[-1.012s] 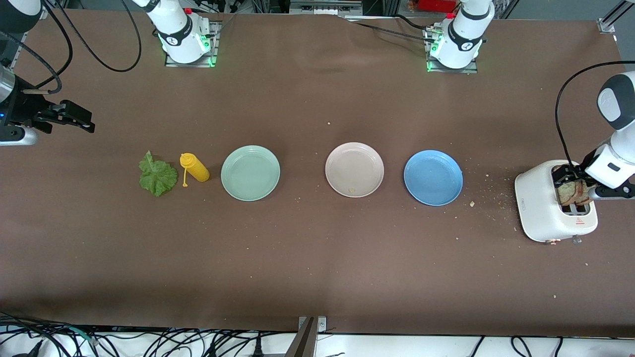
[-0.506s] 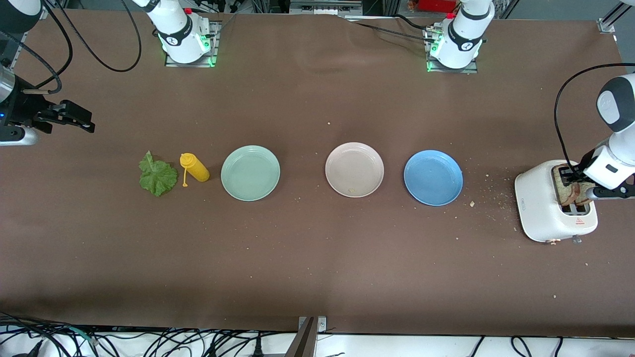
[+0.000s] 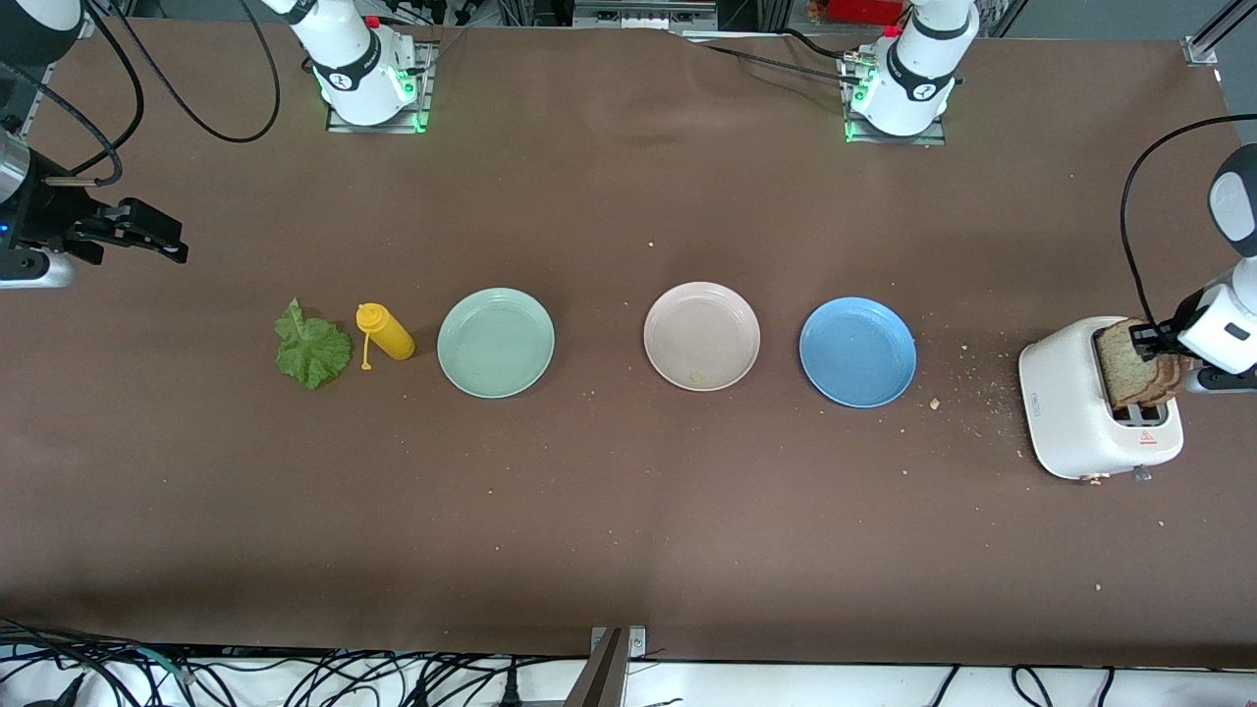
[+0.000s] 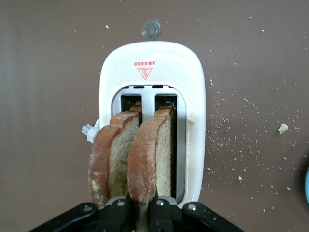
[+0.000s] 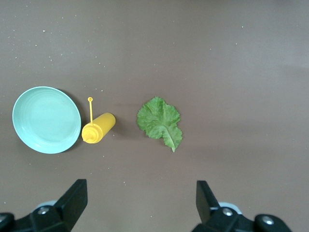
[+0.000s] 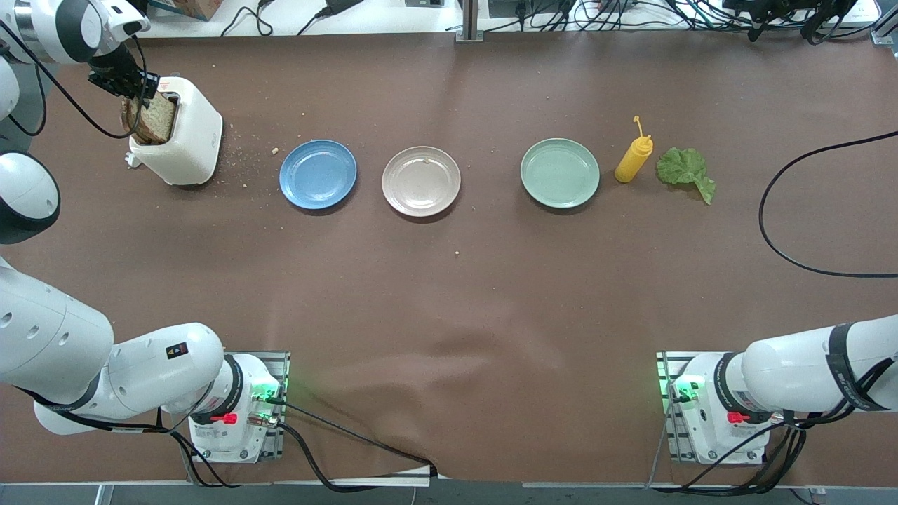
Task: Make sandwich in beige plate with both arms
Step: 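Grasp the bread slice and lift it out of the toaster, then carry the bread slice with the left gripper onto the beige plate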
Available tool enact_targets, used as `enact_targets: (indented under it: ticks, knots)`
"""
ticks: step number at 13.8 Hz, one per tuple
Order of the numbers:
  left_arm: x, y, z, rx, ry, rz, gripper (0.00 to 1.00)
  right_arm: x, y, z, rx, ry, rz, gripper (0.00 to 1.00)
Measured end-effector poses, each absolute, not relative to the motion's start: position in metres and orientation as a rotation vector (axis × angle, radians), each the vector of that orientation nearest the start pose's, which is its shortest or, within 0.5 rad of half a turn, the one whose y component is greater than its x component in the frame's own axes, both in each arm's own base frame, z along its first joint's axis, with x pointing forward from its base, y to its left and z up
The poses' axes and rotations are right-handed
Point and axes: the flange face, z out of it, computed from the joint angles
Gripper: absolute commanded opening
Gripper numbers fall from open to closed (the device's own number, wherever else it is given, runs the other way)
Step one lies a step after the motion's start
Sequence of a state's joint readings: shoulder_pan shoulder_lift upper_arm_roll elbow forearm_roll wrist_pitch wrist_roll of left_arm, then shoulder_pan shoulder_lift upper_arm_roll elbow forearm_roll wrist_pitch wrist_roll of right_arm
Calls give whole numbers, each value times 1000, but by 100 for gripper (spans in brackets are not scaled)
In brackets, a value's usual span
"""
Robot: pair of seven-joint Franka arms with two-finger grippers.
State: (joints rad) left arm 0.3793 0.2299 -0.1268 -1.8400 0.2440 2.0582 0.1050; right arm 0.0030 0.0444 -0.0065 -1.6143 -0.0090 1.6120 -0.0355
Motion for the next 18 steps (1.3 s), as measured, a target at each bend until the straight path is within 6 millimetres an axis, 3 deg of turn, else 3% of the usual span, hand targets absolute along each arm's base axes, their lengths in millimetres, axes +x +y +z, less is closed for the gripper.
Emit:
enact_targets:
  ticks: [4,7,9,13,15,18]
  knots:
    - [606,150,467,-2953,-34,98,0,569,-3,582,-3148,-51,74,100]
    - [614,108,514,-2959,45,91,0,569,-3,582,-3148,-51,74,100]
    - [616,74,526,-2965,124,93,0,569,-3,582,-3148,-51,74,100]
    - [615,6,524,-3007,258,134,0,569,-3,582,-3148,-51,74,100]
    - [615,-9,511,-3099,268,175,0,569,-3,583,-3148,-51,74,100]
    - [619,-24,472,-3237,267,314,0,569,-3,583,-3148,-51,73,100]
